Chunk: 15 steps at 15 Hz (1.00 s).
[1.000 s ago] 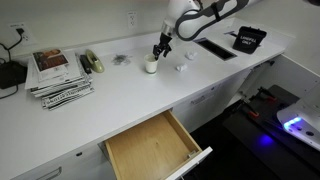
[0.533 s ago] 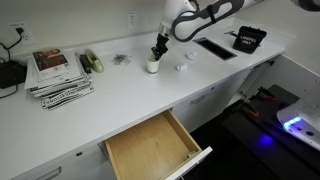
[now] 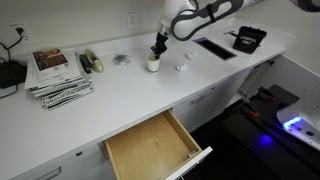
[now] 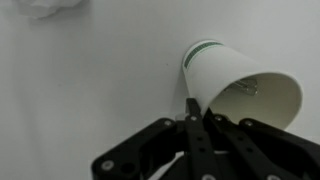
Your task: Pour the contents in the white coffee cup onto the right side of the countertop
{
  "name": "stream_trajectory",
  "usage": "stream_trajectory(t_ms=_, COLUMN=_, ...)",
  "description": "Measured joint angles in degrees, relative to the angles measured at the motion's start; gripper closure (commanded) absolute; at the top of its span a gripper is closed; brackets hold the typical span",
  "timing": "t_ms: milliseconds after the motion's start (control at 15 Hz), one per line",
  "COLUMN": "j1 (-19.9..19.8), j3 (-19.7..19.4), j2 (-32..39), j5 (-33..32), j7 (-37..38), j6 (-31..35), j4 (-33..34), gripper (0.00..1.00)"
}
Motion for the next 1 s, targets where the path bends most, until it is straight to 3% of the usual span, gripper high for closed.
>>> stream_trajectory(t_ms=333, j1=-0.3, j3=-1.6, j2=-5.3, j5=-0.3, j7=0.0, j6=0.8, j4=-5.2, gripper=0.99)
stream_trajectory(t_ms=733, j1=-2.4, j3=-3.5, j2=-18.7, j5=-5.8, j7=0.0, j6=1.1, j4=-20.7, gripper=0.99)
stream_trajectory(t_ms=1000, j1=-6.2, j3=-3.9, j2=-28.1, j5=-11.2, j7=-0.1, j6=2.8, j4=-31.7, gripper=0.99)
